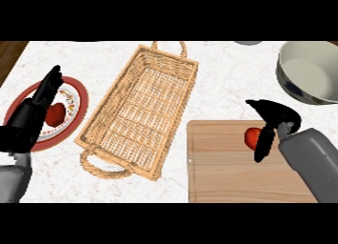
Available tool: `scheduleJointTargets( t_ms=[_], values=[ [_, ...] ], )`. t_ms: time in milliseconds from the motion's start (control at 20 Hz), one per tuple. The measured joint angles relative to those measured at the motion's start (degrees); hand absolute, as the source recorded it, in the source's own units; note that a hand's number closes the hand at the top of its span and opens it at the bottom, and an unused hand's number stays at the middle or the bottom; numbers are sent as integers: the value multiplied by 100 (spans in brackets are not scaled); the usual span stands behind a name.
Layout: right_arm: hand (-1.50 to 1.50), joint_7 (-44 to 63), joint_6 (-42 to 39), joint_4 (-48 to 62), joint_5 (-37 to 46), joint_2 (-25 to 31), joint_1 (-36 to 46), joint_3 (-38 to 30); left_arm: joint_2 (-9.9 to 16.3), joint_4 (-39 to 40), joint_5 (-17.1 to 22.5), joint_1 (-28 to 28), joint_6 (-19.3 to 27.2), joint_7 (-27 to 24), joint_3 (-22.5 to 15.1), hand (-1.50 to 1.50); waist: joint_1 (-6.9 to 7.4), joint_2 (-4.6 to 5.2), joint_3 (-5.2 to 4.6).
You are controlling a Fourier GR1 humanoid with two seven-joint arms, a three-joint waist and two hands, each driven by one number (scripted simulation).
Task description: Pick the tomato from the cutting board and place it in the basket
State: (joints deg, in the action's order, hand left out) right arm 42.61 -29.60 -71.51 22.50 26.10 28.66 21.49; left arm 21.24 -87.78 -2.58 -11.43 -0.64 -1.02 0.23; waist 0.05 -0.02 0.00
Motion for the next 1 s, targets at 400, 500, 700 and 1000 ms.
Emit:
scheduleJointTargets(
  t_ms=[400,500,700,1000],
  values=[
    [-150,-333,-92,246,586,-312,-207,-353,-193,-107,-195,111,-163,-59,146,0,11,1,-1],
    [-150,-359,-101,297,760,-422,-241,-416,-205,-118,-224,106,-234,-49,220,0,11,2,0],
    [-150,-416,-159,249,981,-511,-420,-571,-254,-13,-290,-14,-315,-49,336,0,3,2,-1],
    [150,-968,-22,793,1365,-569,-422,-790,-367,-79,-379,-80,-385,67,406,0,10,-7,-10]
  ],
)
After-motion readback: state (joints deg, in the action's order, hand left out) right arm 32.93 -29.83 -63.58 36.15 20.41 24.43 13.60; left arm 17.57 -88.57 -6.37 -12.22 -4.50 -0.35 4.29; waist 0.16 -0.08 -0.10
